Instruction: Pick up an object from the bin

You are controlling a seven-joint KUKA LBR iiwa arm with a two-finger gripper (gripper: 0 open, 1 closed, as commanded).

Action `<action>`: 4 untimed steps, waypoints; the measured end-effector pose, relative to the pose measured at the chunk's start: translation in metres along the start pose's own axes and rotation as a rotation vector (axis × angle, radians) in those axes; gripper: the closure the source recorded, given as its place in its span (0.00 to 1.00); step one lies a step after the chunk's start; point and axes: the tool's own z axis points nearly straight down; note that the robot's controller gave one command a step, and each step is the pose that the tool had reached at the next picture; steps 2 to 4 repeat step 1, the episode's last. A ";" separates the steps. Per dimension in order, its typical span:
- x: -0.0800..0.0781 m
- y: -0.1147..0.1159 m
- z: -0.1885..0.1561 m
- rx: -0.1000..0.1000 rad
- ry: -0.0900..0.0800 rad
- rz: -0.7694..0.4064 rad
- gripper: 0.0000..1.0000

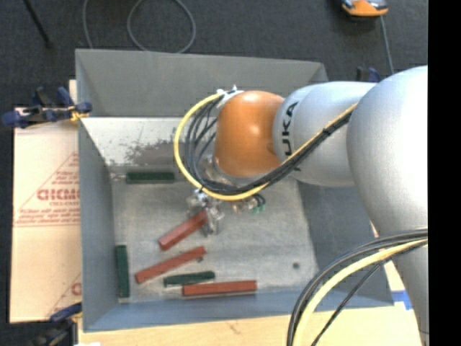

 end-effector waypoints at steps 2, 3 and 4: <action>-0.024 -0.029 -0.135 0.007 -0.009 -0.064 1.00; -0.024 -0.029 -0.135 0.007 -0.009 -0.064 1.00; -0.024 -0.029 -0.135 0.007 -0.009 -0.064 1.00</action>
Offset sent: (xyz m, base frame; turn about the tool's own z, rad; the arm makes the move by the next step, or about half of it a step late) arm 0.0309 -0.0112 0.1284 -0.0679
